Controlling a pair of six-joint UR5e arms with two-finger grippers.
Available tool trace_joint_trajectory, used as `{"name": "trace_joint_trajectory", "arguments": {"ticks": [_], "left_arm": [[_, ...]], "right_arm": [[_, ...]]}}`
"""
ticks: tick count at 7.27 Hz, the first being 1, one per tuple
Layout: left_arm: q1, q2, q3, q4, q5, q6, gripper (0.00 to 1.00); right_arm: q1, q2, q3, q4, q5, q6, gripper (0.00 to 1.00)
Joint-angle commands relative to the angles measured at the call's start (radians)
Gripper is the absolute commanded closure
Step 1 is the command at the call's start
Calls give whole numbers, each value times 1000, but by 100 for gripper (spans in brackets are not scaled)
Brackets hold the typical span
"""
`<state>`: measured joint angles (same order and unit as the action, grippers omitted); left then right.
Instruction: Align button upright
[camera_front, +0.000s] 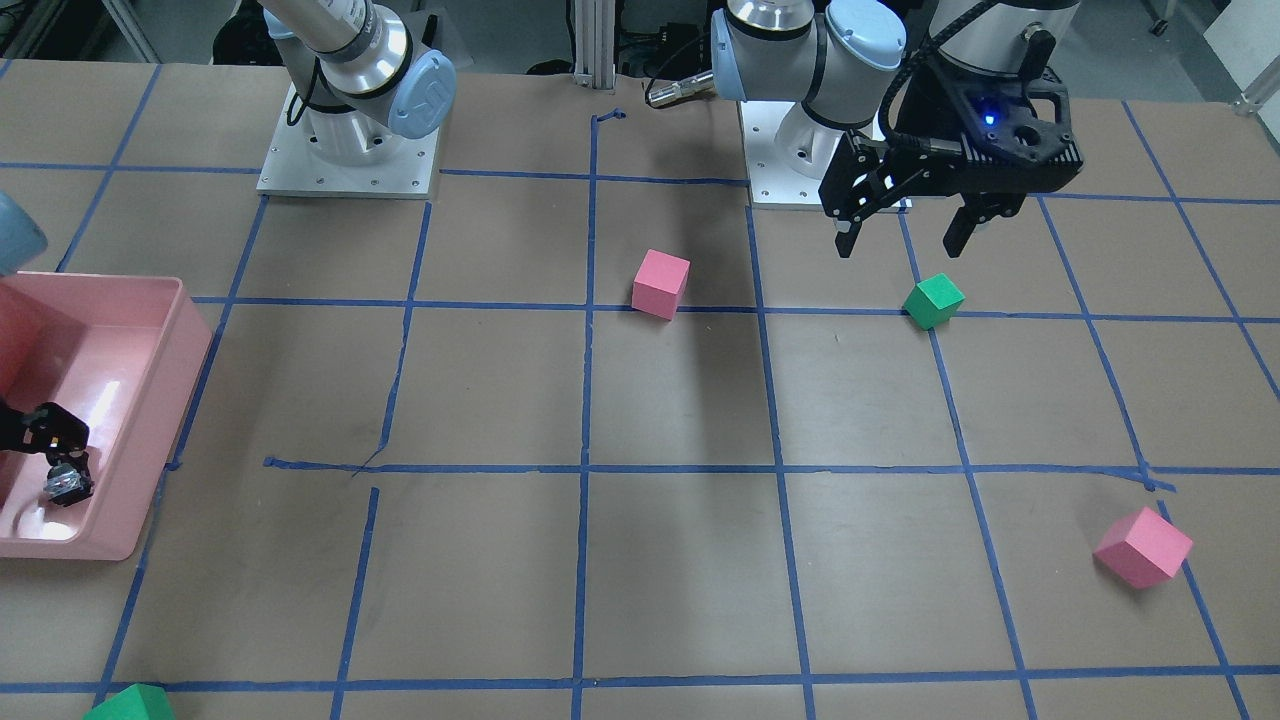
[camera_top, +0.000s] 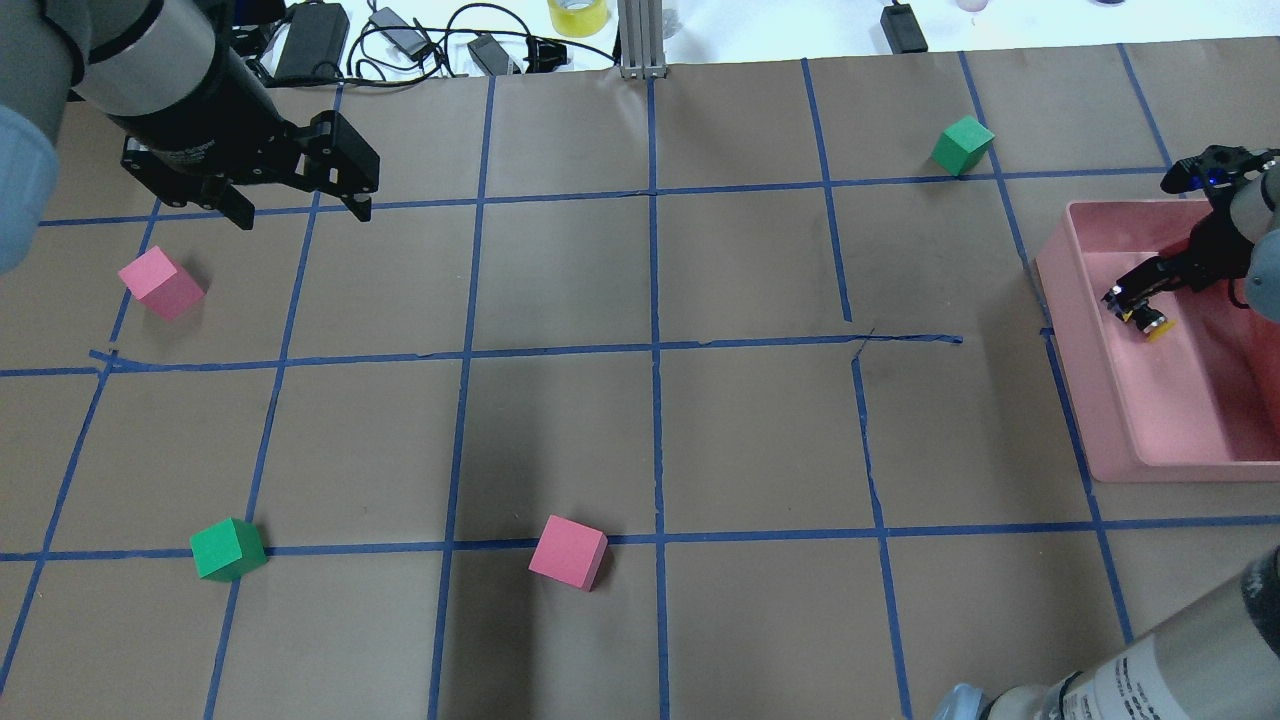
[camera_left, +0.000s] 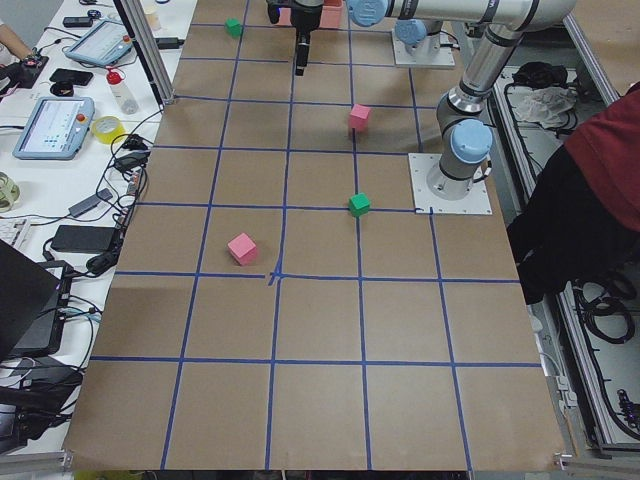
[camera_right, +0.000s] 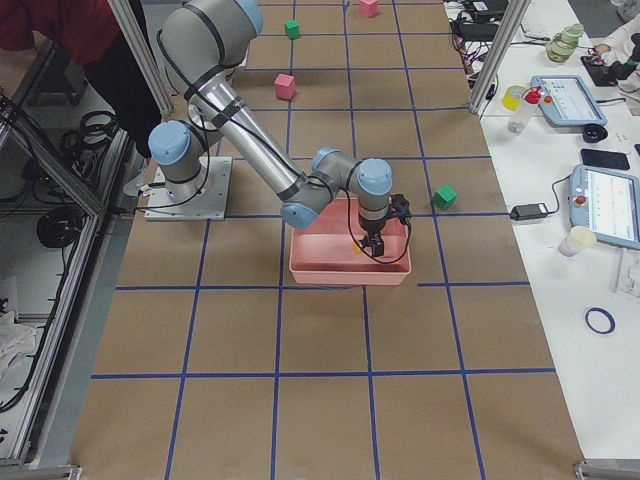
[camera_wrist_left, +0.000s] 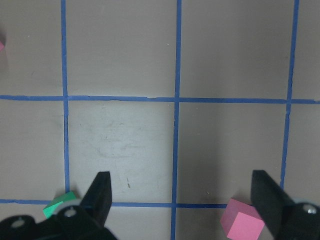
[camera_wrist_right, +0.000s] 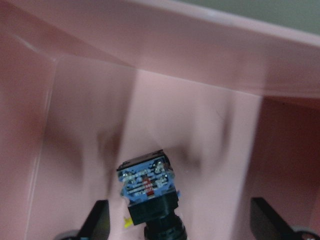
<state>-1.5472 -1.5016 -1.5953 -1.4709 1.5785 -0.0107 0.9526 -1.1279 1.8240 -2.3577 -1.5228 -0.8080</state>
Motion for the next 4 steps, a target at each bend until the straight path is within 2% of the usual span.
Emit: {"name": "trace_joint_trajectory", "arguments": {"ticks": [1, 2, 3, 4], "left_arm": [[-1, 0, 0, 1, 0, 0, 0], [-1, 0, 0, 1, 0, 0, 0], [1, 0, 0, 0, 0, 0, 0], [-1, 0, 0, 0, 0, 0, 0]], "right_arm": [[0, 22, 0, 0, -3, 1, 0], [0, 26, 0, 0, 1, 3, 3], [0, 25, 4, 2, -14, 9, 64], [0, 25, 3, 12, -22, 25, 100]]}}
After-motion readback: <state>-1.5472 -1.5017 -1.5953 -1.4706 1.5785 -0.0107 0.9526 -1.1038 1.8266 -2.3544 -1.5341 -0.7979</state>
